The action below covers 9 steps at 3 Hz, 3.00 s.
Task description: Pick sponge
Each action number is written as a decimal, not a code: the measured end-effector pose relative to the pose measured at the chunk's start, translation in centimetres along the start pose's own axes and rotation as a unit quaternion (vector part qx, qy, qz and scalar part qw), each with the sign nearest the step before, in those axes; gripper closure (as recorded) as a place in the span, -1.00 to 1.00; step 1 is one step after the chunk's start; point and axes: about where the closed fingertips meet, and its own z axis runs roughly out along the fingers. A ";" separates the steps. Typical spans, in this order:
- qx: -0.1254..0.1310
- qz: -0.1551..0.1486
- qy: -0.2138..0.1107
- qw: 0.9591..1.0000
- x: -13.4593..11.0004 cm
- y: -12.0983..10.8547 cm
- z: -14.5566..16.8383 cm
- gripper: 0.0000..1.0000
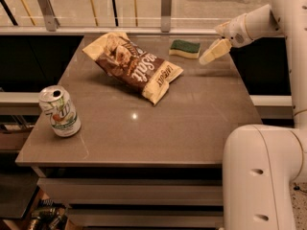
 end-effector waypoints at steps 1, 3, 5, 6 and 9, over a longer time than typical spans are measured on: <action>-0.003 -0.001 0.006 1.000 -0.1 0.2 0.3 -1.00; -0.006 -0.010 0.024 1.000 -0.9 0.5 1.1 -1.00; -0.007 -0.009 0.038 0.999 -0.8 0.5 1.9 -1.00; -0.006 -0.007 0.049 0.999 -0.6 0.5 2.5 -1.00; -0.005 0.000 0.060 0.998 -0.1 0.3 3.8 -1.00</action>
Offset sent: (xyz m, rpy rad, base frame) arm 0.0370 -0.0116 0.0287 -0.0645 0.0119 0.0094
